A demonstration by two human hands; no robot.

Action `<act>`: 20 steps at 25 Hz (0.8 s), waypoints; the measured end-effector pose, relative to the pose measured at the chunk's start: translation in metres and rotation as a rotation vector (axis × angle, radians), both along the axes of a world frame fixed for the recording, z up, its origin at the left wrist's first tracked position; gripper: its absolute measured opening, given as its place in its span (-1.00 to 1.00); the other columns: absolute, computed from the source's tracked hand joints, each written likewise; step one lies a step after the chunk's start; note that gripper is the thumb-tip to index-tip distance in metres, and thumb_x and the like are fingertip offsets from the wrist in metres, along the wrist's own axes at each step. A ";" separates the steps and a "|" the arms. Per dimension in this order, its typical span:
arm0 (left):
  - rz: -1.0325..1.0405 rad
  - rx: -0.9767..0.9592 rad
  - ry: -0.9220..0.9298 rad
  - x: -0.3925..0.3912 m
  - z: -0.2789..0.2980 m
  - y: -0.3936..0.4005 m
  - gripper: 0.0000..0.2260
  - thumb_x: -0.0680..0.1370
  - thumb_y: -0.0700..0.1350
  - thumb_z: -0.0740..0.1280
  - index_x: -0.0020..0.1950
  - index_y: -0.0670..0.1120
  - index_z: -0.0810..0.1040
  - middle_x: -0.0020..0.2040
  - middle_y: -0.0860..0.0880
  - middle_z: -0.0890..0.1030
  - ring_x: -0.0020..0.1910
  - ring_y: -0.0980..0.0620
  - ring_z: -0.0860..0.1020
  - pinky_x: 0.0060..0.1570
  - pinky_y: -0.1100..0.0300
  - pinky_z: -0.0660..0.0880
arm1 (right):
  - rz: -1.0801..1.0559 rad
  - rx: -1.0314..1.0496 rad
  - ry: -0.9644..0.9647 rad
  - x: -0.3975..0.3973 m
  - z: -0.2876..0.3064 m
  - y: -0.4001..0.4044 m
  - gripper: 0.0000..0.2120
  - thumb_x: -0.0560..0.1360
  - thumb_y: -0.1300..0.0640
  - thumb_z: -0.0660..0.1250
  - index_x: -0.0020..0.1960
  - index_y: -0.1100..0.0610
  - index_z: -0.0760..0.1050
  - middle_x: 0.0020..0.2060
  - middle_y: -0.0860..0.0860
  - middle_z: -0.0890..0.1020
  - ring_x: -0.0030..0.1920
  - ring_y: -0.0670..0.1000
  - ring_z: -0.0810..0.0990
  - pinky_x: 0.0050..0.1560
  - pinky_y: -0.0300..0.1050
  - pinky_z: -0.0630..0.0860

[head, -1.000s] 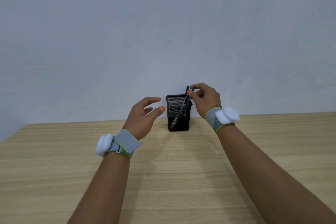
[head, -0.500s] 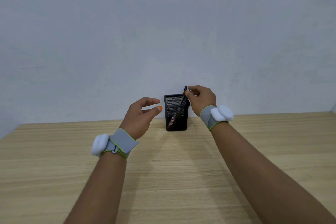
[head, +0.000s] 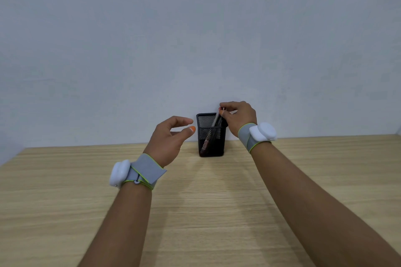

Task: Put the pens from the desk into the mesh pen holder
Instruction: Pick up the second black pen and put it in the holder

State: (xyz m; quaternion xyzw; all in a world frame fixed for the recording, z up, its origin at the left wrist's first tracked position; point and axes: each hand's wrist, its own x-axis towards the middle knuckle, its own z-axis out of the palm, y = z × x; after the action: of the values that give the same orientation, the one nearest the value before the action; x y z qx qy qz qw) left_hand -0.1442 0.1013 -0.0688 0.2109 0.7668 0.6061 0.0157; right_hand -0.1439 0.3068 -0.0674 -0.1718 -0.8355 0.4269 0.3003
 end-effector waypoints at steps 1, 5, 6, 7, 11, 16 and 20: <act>0.001 0.000 0.000 0.000 0.000 0.000 -0.85 0.50 -0.07 0.37 0.06 0.03 0.60 0.12 0.08 0.59 0.04 0.00 0.61 0.14 -0.01 0.52 | 0.005 0.002 0.000 0.000 -0.001 0.001 -0.77 0.47 0.08 0.37 0.12 -0.03 0.62 0.05 0.04 0.61 0.00 -0.01 0.53 0.01 -0.26 0.36; 0.008 0.002 0.003 0.000 0.000 -0.002 -0.84 0.50 -0.07 0.37 0.07 0.03 0.60 0.12 0.08 0.59 0.04 0.01 0.61 0.14 -0.01 0.52 | 0.026 -0.065 0.035 0.002 -0.004 0.003 -0.72 0.46 0.02 0.39 0.17 -0.04 0.57 -0.11 0.01 0.60 -0.07 0.02 0.53 -0.01 -0.19 0.41; 0.010 0.003 0.003 0.000 0.000 -0.002 -0.84 0.50 -0.06 0.37 0.07 0.03 0.60 0.12 0.08 0.59 0.04 0.00 0.61 0.14 -0.02 0.52 | 0.017 -0.094 0.050 0.003 -0.004 0.004 -0.73 0.46 0.02 0.38 0.16 -0.02 0.57 -0.15 0.00 0.60 -0.08 0.03 0.53 -0.01 -0.18 0.42; 0.011 0.005 0.005 0.000 0.001 -0.002 -0.84 0.50 -0.07 0.37 0.07 0.02 0.60 0.12 0.07 0.59 0.05 -0.01 0.61 0.13 -0.02 0.52 | 0.006 -0.119 0.062 0.004 -0.004 0.004 -0.75 0.47 0.04 0.37 0.15 0.00 0.57 -0.18 -0.01 0.59 -0.10 0.03 0.53 -0.02 -0.17 0.42; 0.015 0.010 0.006 0.000 0.002 -0.004 -0.83 0.50 -0.07 0.37 0.08 0.00 0.60 0.13 0.06 0.59 0.07 -0.06 0.61 0.10 0.01 0.52 | -0.031 -0.166 0.101 0.016 -0.003 0.006 -0.80 0.50 0.06 0.34 0.10 0.03 0.57 -0.22 -0.05 0.55 -0.17 -0.01 0.51 -0.24 -0.22 0.39; 0.024 0.034 0.009 0.006 0.007 -0.007 -0.82 0.50 -0.08 0.37 0.09 -0.03 0.60 0.09 0.04 0.61 0.07 -0.07 0.60 -0.01 0.11 0.52 | 0.018 -0.219 0.198 0.038 -0.004 -0.007 -0.94 0.46 0.06 0.39 -0.13 0.04 0.60 -0.27 -0.08 0.59 -0.21 -0.10 0.53 -0.13 -0.16 0.46; -0.017 0.016 -0.002 0.026 0.008 -0.008 -0.86 0.51 -0.12 0.36 0.05 -0.04 0.60 0.05 0.02 0.62 -0.02 0.01 0.59 -0.01 0.12 0.50 | 0.092 -0.200 0.196 0.053 -0.003 -0.028 -0.93 0.44 0.05 0.40 -0.19 0.03 0.60 -0.30 -0.08 0.61 -0.23 -0.07 0.55 -0.04 -0.09 0.52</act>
State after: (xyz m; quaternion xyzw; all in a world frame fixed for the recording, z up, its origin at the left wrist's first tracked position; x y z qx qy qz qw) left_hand -0.1179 0.0934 -0.0610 0.2169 0.7600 0.6124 0.0197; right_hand -0.0904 0.2789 -0.0701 -0.1199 -0.7623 0.5363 0.3419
